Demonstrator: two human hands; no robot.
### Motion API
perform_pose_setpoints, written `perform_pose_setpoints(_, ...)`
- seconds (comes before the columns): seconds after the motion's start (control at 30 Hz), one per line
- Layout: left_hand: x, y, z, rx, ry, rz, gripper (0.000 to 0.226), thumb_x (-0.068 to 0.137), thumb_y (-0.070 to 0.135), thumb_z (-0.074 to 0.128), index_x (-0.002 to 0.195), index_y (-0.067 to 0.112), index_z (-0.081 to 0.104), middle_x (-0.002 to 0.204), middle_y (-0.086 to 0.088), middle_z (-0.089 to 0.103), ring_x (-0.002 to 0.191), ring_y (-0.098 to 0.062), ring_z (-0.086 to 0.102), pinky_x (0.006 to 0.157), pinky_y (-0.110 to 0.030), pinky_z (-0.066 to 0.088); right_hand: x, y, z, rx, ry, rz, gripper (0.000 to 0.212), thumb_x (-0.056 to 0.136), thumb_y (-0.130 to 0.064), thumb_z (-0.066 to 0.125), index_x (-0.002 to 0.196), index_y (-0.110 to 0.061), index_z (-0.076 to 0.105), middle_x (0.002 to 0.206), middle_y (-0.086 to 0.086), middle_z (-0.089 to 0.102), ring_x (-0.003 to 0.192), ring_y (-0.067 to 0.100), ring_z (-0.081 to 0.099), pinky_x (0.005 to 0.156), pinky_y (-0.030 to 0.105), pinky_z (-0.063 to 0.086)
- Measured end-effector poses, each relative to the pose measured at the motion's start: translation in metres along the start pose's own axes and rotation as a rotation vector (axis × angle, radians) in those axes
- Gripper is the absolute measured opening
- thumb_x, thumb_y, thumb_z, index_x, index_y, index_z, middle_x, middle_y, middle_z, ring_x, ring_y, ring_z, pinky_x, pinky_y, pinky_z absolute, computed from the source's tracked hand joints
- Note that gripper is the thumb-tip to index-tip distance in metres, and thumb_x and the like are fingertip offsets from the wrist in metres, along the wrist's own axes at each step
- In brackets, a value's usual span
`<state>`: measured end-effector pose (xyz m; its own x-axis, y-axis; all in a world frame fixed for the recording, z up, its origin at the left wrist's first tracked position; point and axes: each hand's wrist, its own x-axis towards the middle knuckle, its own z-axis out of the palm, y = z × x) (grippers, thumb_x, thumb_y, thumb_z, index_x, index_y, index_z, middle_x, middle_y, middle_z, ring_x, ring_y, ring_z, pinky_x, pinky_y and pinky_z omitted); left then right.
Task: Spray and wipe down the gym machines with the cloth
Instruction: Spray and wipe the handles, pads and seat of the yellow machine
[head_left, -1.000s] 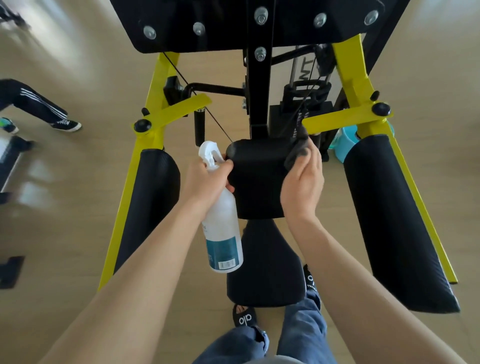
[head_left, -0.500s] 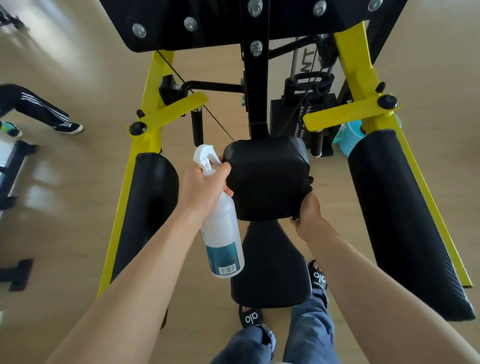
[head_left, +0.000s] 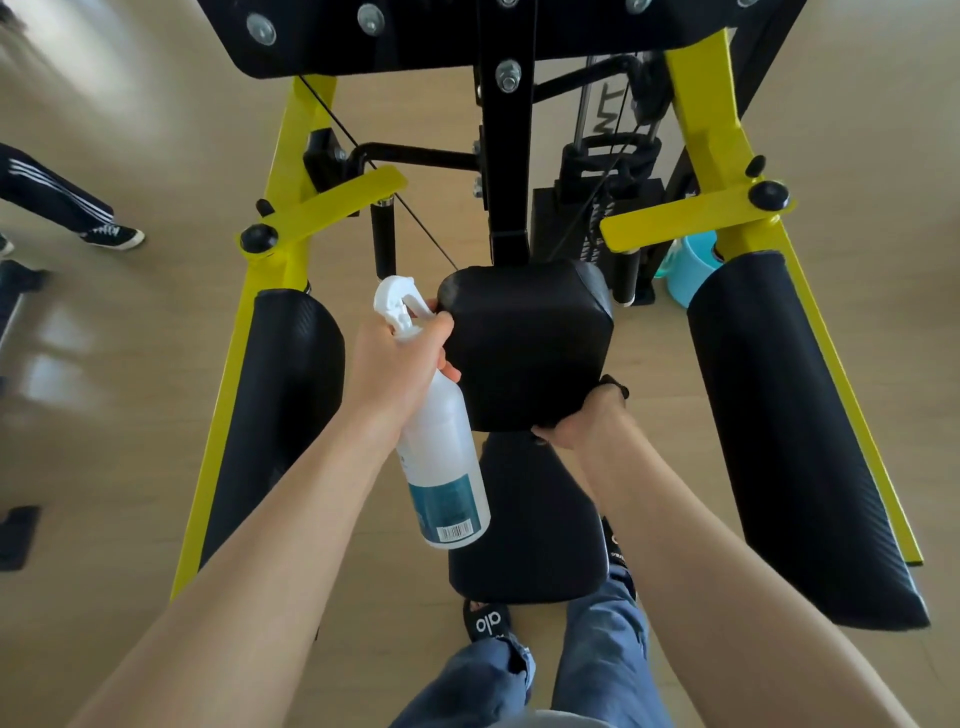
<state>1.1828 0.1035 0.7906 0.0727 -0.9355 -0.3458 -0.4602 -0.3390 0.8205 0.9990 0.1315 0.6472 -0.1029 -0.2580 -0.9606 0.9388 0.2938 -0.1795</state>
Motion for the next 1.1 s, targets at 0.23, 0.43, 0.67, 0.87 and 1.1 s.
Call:
perform_pose_setpoints(0.23,0.003,-0.003,0.001,-0.035,0.003,-0.015,0.015,0.097,0.037,0.066,0.088,0.026,0.063,0.074,-0.003,0.069,0.065,-0.015,0.074,0.081,-0.043,0.064,0.028,0.021,-0.017,0.011,-0.062,0.030,0.053,0.102,-0.046,0.034,0.148,-0.022,0.042,0.150,0.018,0.045,0.135,0.049,0.042,0.103,0.065,0.045)
perform_pose_setpoints(0.43,0.003,-0.004,-0.002,0.018,-0.017,-0.014,0.024,0.096,0.042,0.065,0.085,0.021,0.062,0.078,-0.006,0.073,0.070,-0.017,0.076,0.083,-0.045,0.064,-0.018,0.049,0.005,0.010,-0.053,-0.046,0.046,0.111,-0.024,0.023,0.155,-0.013,0.032,0.156,0.013,0.040,0.141,0.038,0.044,0.111,0.052,0.043)
perform_pose_setpoints(0.67,0.006,0.001,-0.010,0.038,-0.076,-0.026,0.029,0.095,0.036,0.067,0.077,0.014,0.062,0.070,-0.005,0.070,0.061,-0.012,0.073,0.074,-0.033,0.056,-0.098,0.062,0.057,-0.126,0.135,0.033,0.038,0.100,-0.019,0.060,0.125,0.008,0.050,0.086,0.014,0.048,0.066,0.022,0.046,0.061,0.037,0.047)
perform_pose_setpoints(0.87,0.003,0.000,-0.028,0.064,-0.190,0.026,0.024,0.096,0.035,0.066,0.095,0.012,0.075,0.075,-0.007,0.073,0.075,-0.015,0.068,0.071,-0.030,0.050,-0.129,0.057,0.072,0.002,-0.004,-0.082,0.051,0.091,-0.036,0.061,0.134,-0.010,0.051,0.116,0.014,0.057,0.120,0.042,0.056,0.087,0.040,0.057)
perform_pose_setpoints(1.1,0.009,-0.009,-0.045,-0.124,-0.138,-0.014,0.025,0.098,0.029,0.066,0.121,0.027,0.075,0.053,0.008,0.065,0.074,-0.020,0.074,0.086,-0.039,0.058,-0.140,0.087,0.048,-0.483,0.128,-1.191,0.019,0.107,-0.031,0.041,0.112,-0.017,0.051,0.107,-0.002,0.060,0.090,0.007,0.057,0.084,0.031,0.051)
